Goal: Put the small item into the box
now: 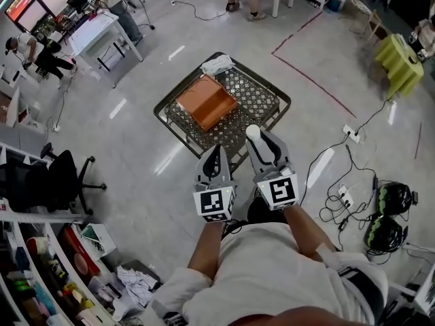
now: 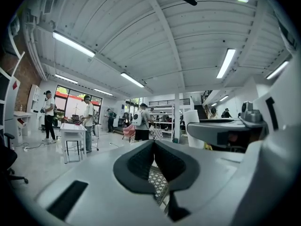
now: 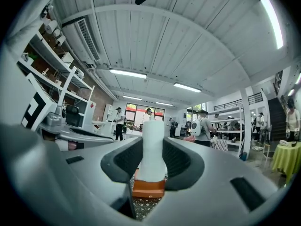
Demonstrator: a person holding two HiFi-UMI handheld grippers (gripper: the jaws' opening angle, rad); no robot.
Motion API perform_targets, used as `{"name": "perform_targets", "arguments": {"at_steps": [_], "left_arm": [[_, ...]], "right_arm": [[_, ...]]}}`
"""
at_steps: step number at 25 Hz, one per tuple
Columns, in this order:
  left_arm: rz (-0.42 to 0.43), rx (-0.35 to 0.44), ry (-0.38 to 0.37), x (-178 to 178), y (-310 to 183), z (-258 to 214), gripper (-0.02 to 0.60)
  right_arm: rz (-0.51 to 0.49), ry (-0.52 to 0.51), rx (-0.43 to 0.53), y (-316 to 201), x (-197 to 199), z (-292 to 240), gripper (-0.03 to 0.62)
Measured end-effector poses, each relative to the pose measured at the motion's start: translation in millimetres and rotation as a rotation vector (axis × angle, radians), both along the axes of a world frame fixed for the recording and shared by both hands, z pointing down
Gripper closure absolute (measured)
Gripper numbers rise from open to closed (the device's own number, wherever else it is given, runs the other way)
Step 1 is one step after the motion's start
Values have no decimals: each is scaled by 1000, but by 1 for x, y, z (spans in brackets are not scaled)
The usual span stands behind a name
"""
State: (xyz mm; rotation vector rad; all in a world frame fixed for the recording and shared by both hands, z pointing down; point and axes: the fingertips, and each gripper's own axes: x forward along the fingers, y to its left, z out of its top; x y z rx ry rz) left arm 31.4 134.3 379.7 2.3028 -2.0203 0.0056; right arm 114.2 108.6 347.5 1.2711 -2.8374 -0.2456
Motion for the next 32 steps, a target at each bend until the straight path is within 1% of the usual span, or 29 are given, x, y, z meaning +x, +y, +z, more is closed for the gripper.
{"name": "perform_targets", "arguments": {"at_steps": [6,9,14,17,21,26,29,32], "left_arm": [[-16,-18,-9,12,-54,4,572],[-23,-33,-22,15,-77,5,572],[-43,-50,-39,24,-101,6,572],[-58,-76,-52,25,-111,15,572],[-80,-104,-59,13,-119,24,572],[-104,-130,-32,-3,-130,39,572],[-104,-145,-12,-17,-142,49,572],[-109,-153,13,-39,-159,56,572]], "right_arm": [[-30,13,1,-56,12,2,470],[-39,3,3,-81,18,1,470],[-60,-18,-26,-112,28,7,470],[-73,-31,-41,-127,30,17,470],[-97,-13,-51,-137,19,23,470],[-126,14,-79,-148,5,38,470],[-146,54,-87,-157,-11,43,470],[-157,72,-83,-173,-33,51,470]]}}
